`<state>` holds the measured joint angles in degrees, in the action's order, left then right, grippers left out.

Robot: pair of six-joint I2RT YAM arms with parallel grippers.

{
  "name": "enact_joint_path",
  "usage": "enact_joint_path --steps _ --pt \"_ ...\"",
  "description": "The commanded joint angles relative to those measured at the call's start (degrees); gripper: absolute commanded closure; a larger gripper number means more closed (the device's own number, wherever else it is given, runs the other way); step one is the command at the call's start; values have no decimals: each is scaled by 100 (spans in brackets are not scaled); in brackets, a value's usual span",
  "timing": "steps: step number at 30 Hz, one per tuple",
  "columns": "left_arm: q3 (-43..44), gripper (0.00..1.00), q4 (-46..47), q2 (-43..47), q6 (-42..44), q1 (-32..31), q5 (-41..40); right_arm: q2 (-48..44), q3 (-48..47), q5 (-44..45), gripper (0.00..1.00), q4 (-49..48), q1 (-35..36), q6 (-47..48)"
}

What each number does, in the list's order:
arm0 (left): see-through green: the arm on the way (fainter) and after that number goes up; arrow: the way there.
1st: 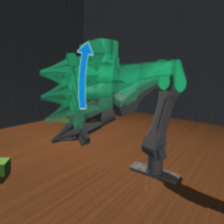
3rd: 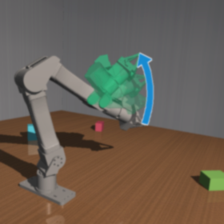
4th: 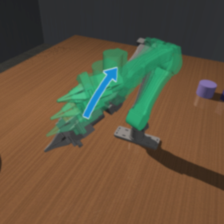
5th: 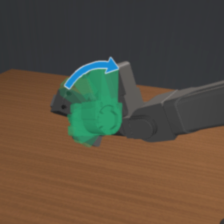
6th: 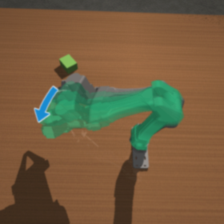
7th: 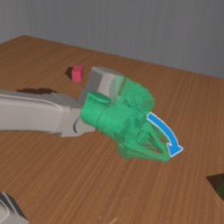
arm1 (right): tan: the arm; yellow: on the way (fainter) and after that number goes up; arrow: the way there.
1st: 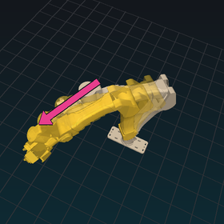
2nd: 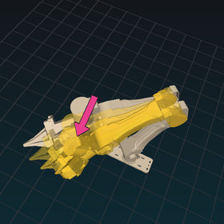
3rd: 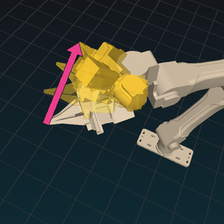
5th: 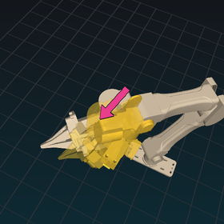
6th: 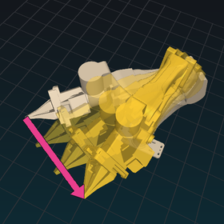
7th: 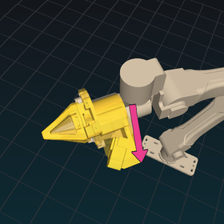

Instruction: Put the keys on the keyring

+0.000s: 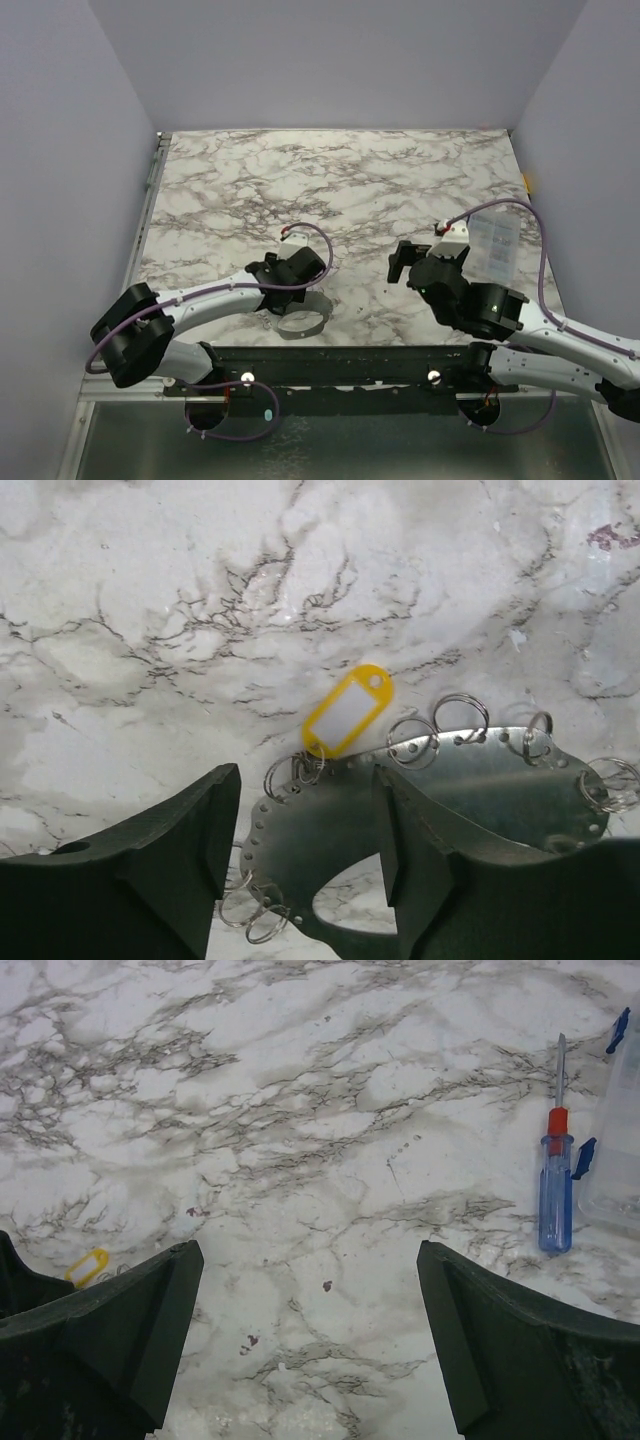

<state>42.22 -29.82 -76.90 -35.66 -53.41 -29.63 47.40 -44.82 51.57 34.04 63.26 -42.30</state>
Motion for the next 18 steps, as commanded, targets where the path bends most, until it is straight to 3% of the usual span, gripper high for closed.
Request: enact_joint_path --steps 1,10,18 --pt "71 42 252 -222 469 277 -31 -127 202 12 0 -240 -3 112" --pt "348 49 692 -995 892 568 577 -180 245 -103 0 -275 4 222" --pt "417 39 713 -841 954 577 790 -245 351 -142 0 -392 -1 343"
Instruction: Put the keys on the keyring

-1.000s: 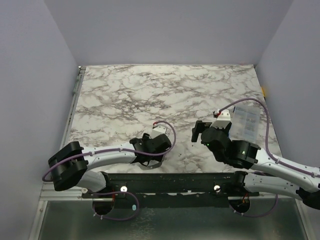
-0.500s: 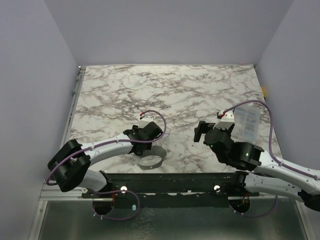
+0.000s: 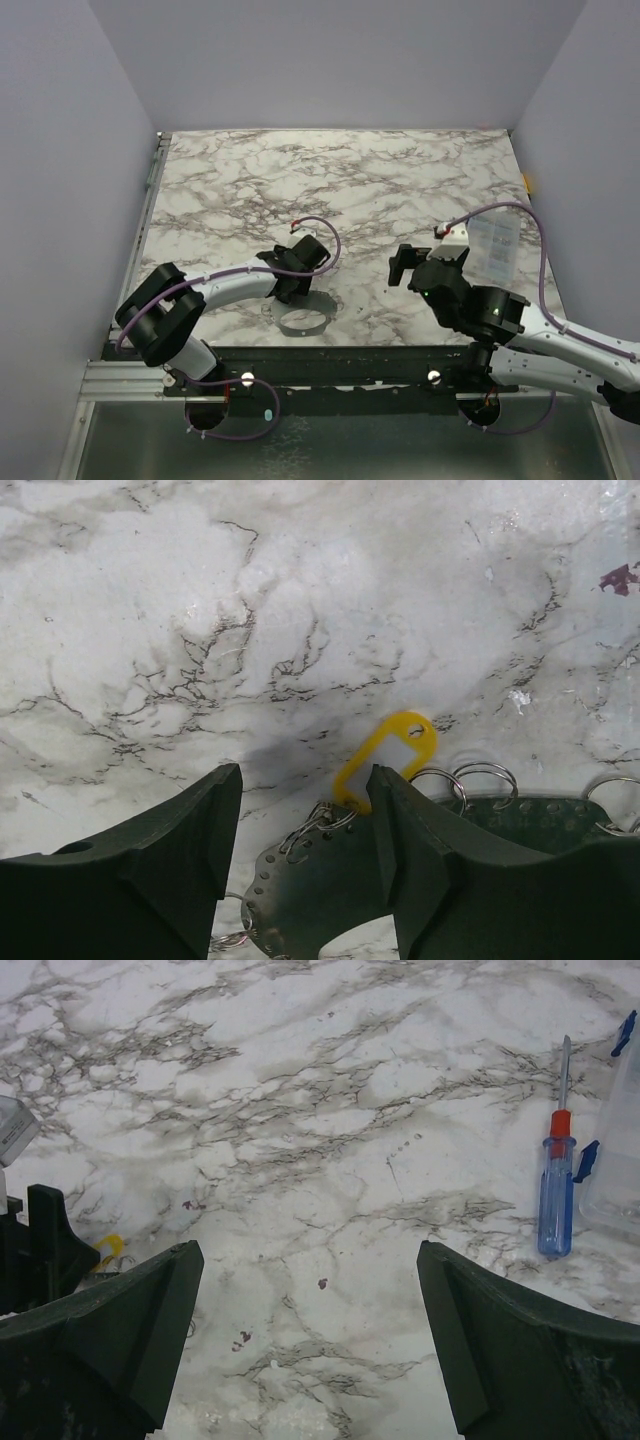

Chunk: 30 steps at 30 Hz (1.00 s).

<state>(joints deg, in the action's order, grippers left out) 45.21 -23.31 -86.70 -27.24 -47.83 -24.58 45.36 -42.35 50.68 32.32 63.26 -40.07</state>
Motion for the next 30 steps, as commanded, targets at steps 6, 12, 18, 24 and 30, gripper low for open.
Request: enact_joint_path --steps 6,12,18,24,30 --pt "150 38 128 174 236 9 561 120 112 -142 0 -442 6 290" --pt "135 38 263 307 324 -33 566 278 126 -224 0 -625 1 429" --pt "136 40 339 -220 369 -36 202 388 99 -280 0 -765 2 571" --pt "177 46 407 -533 309 -7 -123 466 83 -306 0 -808 0 723" --pt "142 56 422 -446 235 131 -281 534 84 -343 0 -892 1 833"
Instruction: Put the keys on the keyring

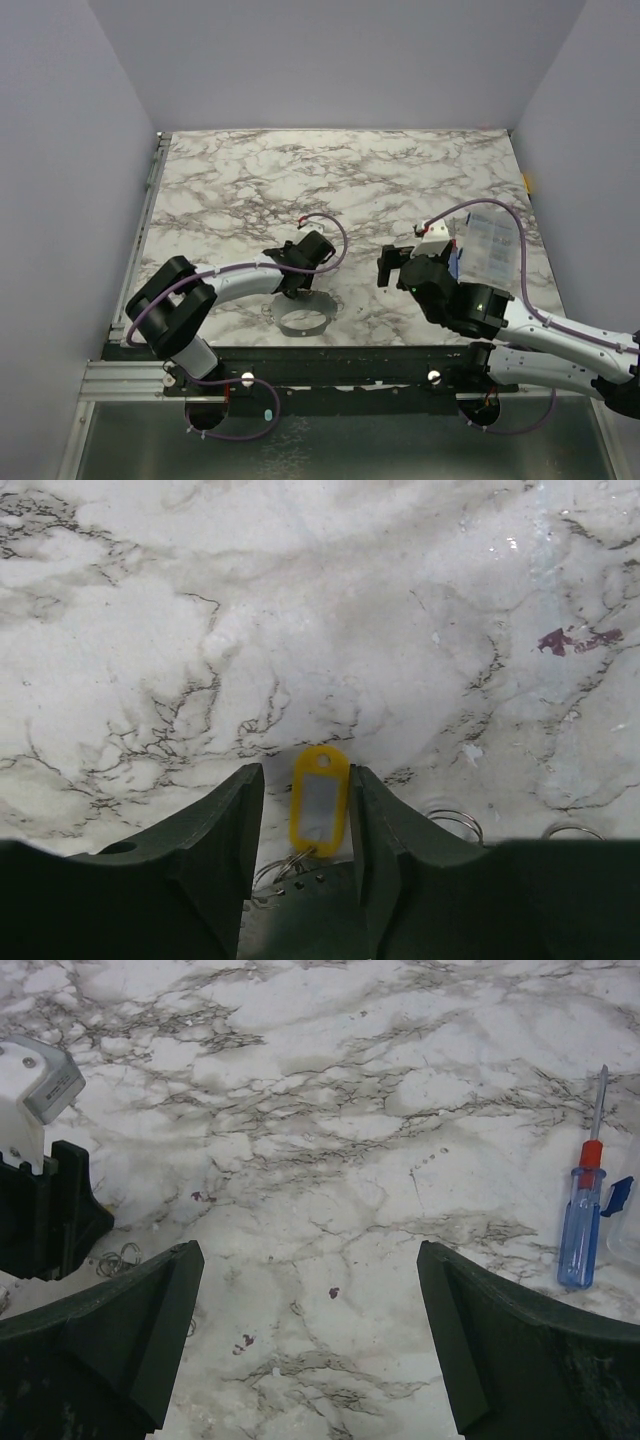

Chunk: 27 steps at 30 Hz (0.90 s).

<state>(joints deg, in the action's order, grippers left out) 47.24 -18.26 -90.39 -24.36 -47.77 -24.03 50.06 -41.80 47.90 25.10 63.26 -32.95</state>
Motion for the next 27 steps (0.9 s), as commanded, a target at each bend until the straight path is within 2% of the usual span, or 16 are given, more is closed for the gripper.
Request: enact_joint_path --steps 1,4,8,12,27 --pt "-64 56 -94 -57 -64 135 -297 80 16 -75 0 -172 -6 136" --pt "-112 56 -92 102 -76 132 101 135 8 -85 0 -202 1 167" --pt "-249 48 -122 336 -28 129 596 243 60 -114 0 -284 -4 200" --pt "-362 46 -175 569 -174 127 991 389 70 -178 0 -351 1 199" --pt "-357 58 -305 21 -350 148 329 765 52 -273 0 -545 -4 291"
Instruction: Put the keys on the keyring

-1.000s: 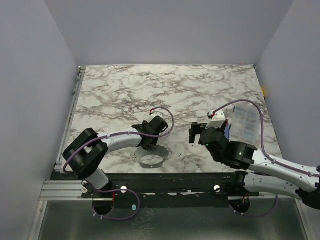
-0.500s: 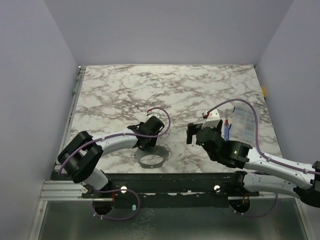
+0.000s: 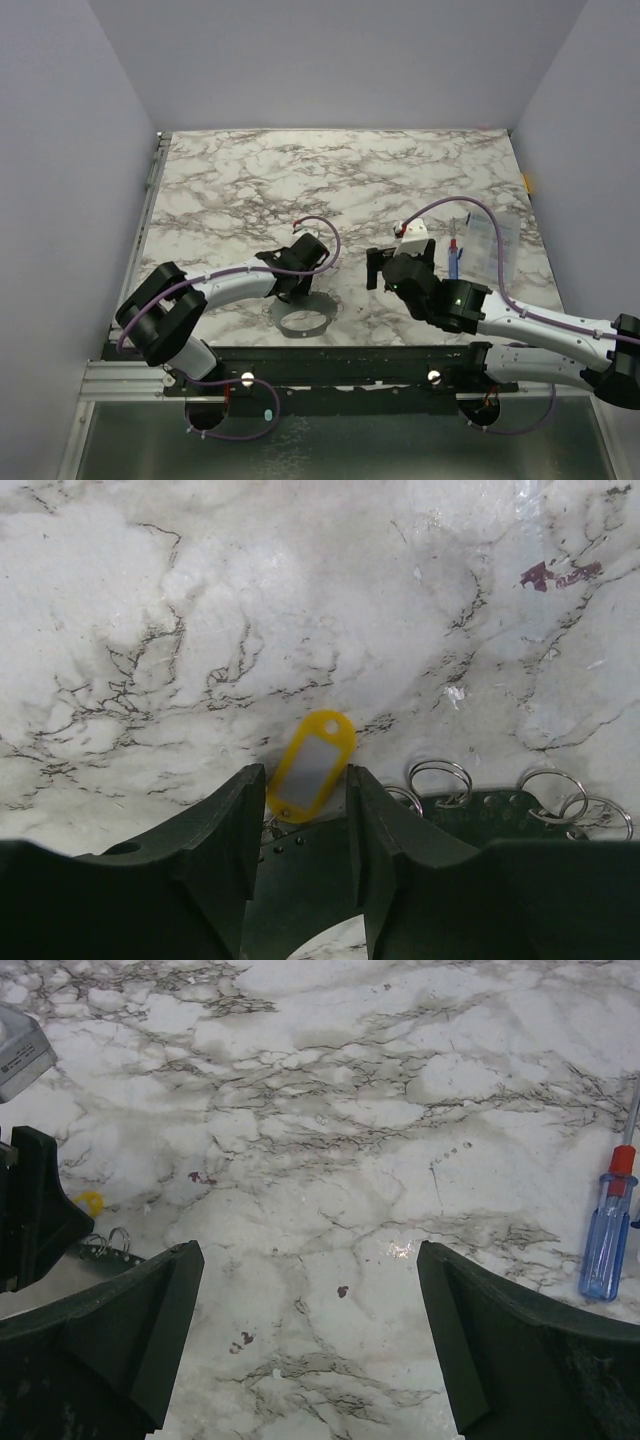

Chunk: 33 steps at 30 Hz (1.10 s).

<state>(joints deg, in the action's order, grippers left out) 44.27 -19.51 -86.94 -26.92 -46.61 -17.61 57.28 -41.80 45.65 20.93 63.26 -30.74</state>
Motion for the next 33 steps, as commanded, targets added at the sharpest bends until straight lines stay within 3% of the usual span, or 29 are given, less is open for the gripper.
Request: enact_joint_path --steps 1,7,19,33 --pt "-66 58 -183 -342 -105 60 -328 51 57 -41 0 -139 -2 87" --pt "-189 58 -189 -426 -261 262 -629 119 88 -51 0 -223 -3 159" --pt "-207 93 137 -743 -137 385 -414 347 13 -83 0 -386 -7 382" --pt "553 100 -93 1191 80 384 -435 30 84 -165 0 -913 -6 918"
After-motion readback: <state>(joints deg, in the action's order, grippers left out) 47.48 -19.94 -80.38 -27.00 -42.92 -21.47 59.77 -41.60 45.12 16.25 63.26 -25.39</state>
